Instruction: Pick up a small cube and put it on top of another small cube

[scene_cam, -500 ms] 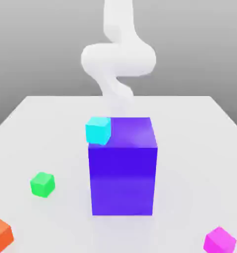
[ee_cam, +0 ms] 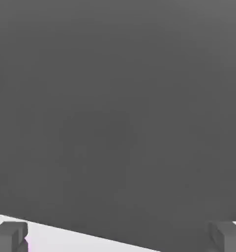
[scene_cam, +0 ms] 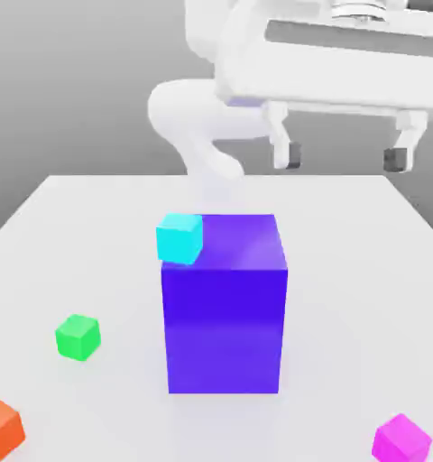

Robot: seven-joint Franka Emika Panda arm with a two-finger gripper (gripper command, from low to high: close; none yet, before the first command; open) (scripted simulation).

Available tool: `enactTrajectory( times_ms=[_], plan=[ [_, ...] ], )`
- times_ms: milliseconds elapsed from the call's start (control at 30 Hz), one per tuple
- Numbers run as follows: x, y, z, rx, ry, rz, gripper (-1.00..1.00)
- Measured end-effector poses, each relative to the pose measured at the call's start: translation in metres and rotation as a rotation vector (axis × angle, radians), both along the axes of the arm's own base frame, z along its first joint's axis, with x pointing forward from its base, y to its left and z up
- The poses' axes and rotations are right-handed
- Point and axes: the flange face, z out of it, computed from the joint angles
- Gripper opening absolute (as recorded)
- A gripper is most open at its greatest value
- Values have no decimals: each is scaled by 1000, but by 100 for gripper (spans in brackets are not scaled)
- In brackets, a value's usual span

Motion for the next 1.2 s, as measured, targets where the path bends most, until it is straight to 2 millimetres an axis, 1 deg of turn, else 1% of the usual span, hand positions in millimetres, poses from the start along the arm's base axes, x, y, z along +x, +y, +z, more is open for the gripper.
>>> enactTrajectory(
  times_ms=[100,167,267,367,467,533,633,667,833,867,900,933,1033,1067,1133,1200],
  plan=[
    [8,26,-52,-17,72,57,0],
    [9,44,-87,-27,120,98,0],
    [8,63,-140,-37,192,145,0],
    [1,83,-192,-43,265,194,0],
    [-13,103,-245,-45,338,248,0],
    [-18,110,-276,-44,363,265,0],
    [-20,112,-322,-44,370,270,0],
    [-21,112,-330,-44,370,271,-100],
    [-21,112,-330,-44,370,271,-100],
    [-21,112,-334,-45,371,271,-100],
    [-21,113,-328,-44,371,271,-100],
    [-20,113,-318,-43,371,271,-100],
    [-20,114,-277,-43,366,275,-100],
    [-14,106,-264,-41,349,272,-100],
    [-5,56,-249,-46,336,206,-100],
    [-4,6,-240,-48,329,134,-100]
  ],
)
